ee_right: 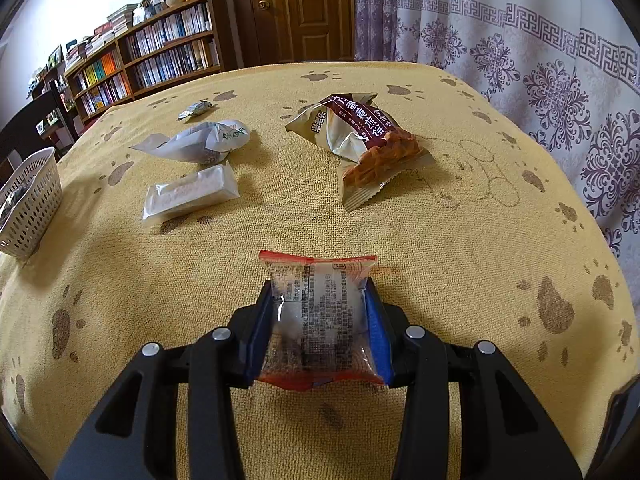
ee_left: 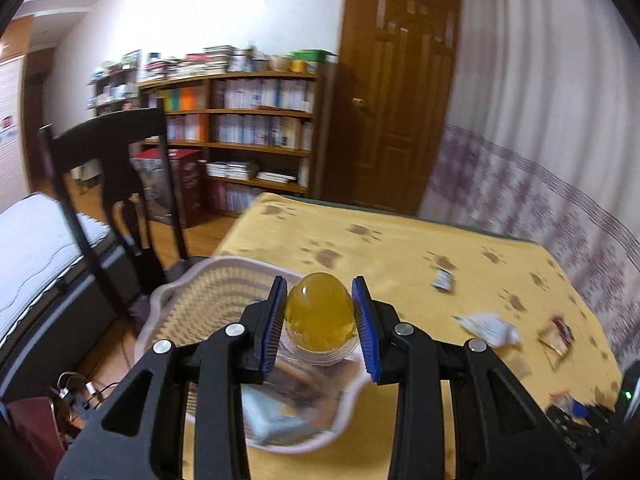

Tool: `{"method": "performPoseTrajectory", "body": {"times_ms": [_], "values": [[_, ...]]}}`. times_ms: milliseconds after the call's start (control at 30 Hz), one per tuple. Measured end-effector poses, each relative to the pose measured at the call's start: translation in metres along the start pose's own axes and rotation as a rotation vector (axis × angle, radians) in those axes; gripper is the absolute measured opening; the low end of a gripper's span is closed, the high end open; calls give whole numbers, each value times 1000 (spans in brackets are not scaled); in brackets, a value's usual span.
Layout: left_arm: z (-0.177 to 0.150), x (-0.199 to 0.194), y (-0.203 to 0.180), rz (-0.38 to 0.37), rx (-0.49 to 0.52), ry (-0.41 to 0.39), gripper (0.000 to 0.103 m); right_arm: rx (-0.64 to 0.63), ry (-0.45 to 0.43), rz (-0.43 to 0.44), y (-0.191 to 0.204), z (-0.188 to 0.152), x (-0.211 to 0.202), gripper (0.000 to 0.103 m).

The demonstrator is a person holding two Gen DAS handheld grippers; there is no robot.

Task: Organize snacks
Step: 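Open the left gripper to drop the jelly cup into the basket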

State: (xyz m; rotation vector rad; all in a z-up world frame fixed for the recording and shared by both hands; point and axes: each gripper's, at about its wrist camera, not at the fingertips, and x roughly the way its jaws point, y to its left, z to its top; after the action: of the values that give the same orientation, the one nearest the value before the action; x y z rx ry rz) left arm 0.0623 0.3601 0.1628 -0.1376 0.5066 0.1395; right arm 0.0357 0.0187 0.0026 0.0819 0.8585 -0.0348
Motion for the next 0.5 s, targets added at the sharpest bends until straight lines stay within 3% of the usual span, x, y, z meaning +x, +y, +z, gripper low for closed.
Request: {"method": "performPoseTrajectory", "body": {"times_ms": [67, 100, 167, 500], "values": [[4, -1, 16, 55, -44, -21, 38, 0, 0, 0, 0, 0, 0, 43], [5, -1, 21, 72, -60, -28, 49, 0, 0, 0, 0, 0, 0, 43], [8, -3, 33, 95, -98, -39, 60, 0, 0, -1, 0, 0, 0, 43], [14, -18, 64, 117, -183, -74, 61, -4, 6, 6, -1, 2, -2, 42]]}}
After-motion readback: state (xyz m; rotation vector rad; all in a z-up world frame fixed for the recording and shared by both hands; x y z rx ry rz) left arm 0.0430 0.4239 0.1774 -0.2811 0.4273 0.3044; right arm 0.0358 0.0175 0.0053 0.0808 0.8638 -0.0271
